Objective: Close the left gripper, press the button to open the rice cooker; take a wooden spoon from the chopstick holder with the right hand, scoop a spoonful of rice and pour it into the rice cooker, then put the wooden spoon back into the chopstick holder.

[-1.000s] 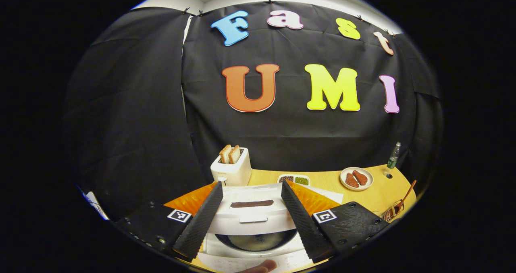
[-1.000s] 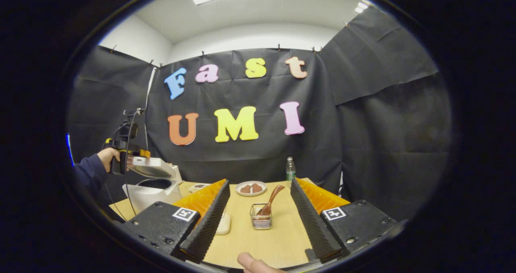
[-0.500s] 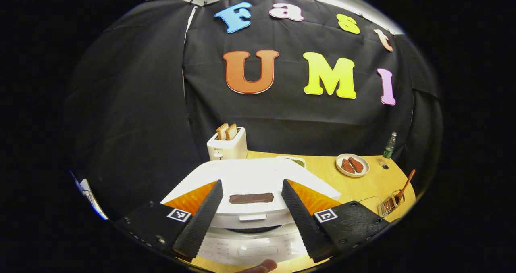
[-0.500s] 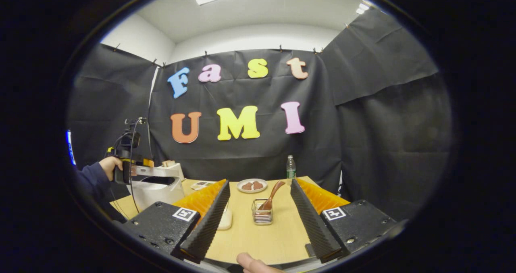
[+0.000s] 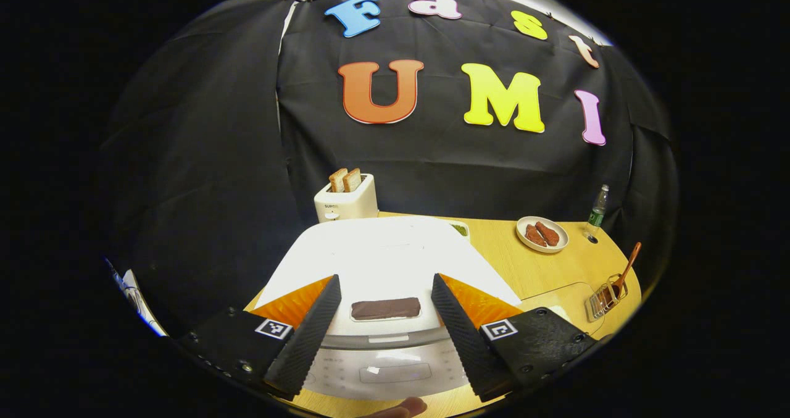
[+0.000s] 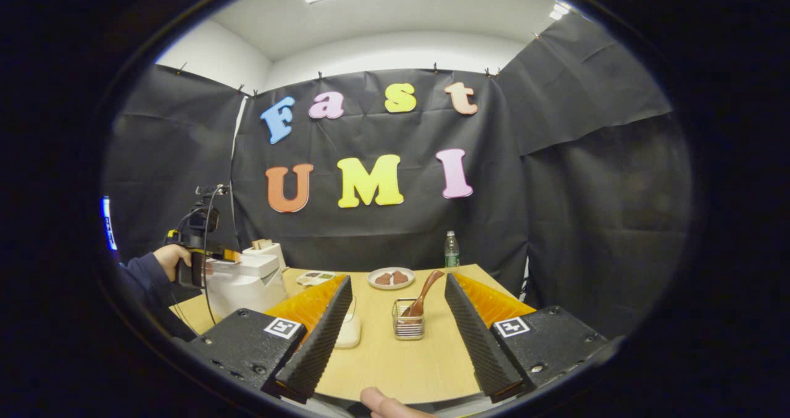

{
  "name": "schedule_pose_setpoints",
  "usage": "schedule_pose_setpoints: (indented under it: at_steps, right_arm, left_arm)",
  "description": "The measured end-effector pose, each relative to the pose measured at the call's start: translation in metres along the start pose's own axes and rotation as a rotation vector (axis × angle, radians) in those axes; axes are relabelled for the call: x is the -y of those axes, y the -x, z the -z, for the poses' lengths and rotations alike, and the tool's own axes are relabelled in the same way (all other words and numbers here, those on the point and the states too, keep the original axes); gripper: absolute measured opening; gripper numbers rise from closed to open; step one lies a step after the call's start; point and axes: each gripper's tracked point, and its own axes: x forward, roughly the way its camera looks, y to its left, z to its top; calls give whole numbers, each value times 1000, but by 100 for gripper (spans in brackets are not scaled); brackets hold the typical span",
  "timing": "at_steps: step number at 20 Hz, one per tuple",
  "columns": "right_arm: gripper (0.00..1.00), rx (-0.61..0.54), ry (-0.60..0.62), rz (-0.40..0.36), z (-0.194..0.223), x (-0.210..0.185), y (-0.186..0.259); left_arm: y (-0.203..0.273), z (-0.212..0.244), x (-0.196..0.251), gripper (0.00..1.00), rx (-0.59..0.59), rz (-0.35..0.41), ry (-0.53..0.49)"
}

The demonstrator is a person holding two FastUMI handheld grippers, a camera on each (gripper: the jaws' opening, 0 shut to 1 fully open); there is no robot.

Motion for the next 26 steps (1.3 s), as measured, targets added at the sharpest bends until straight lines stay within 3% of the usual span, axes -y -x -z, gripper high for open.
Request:
schedule_pose_setpoints:
  at_steps: [15, 26]
  right_arm:
    - [98, -10, 11, 5, 3, -5, -8]
    - [98, -32, 23, 15, 2, -4, -27]
  left_arm:
    - [-2, 21, -3, 98, -72, -12, 23]
    - [-7, 14, -4, 98, 12, -40, 62]
